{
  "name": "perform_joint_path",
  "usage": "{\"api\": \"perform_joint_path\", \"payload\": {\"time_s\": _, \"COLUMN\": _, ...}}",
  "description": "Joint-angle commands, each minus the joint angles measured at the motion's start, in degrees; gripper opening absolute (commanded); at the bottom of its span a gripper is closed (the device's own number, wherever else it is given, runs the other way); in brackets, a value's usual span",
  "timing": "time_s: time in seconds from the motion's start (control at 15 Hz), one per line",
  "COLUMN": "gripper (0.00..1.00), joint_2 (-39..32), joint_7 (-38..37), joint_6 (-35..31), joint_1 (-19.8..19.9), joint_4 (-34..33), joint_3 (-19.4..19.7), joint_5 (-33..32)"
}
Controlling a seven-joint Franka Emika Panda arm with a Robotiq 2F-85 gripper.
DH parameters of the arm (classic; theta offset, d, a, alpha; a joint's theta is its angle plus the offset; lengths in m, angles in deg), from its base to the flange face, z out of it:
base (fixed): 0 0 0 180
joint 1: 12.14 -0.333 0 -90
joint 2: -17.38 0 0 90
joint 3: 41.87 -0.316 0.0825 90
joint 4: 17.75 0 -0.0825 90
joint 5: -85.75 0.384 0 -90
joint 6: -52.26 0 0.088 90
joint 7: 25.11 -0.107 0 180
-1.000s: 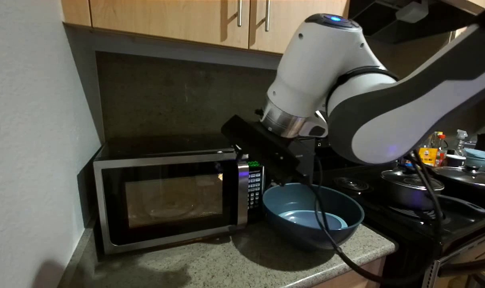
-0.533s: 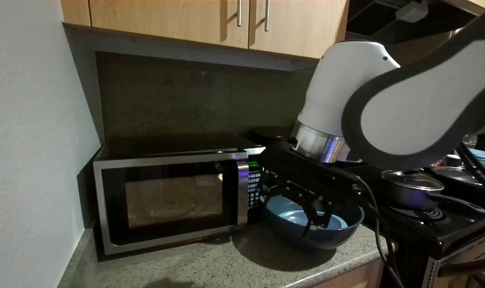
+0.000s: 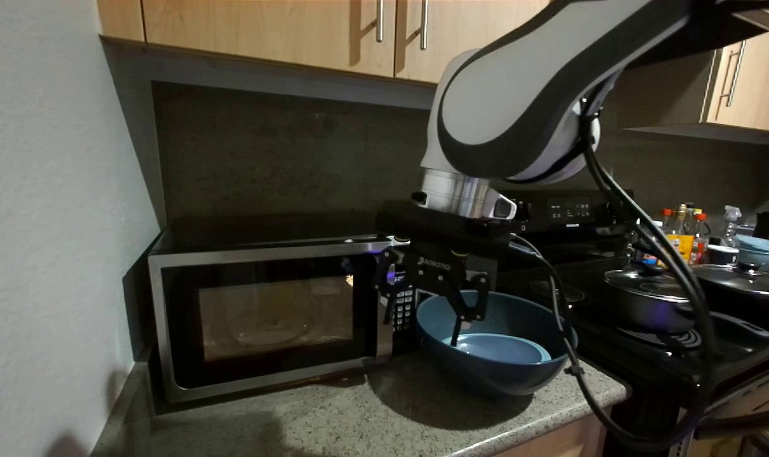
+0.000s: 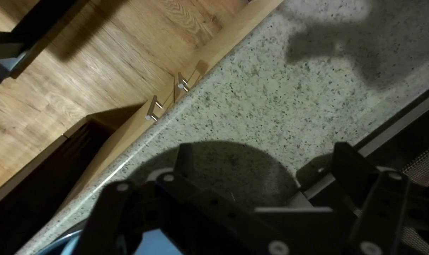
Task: Close the microwave door
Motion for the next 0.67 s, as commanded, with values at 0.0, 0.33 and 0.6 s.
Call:
{"api": "perform_joint_path", "payload": {"time_s": 0.0, "gripper": 1.0, "joint_2": -7.8, "joint_7": -0.8, "joint_6": -0.7, "joint_1": 7.3, "joint_4": -7.6, "joint_3": -7.2, "joint_5": -4.8}}
{"api": "perform_joint_path", "payload": {"time_s": 0.33, "gripper": 1.0, "joint_2": -15.7, "joint_7": -6.2, "joint_6": -5.2, "joint_1": 8.1, "joint_4": -14.5, "joint_3": -7.7, "joint_5": -13.6}}
{"api": "perform_joint_path", "payload": {"time_s": 0.6, "gripper": 1.0, "joint_2": -20.6, "joint_7": -19.1, "joint_6": -16.8, "joint_1": 4.8, "joint_4": -17.8, "joint_3": -2.9, "joint_5": -24.8}}
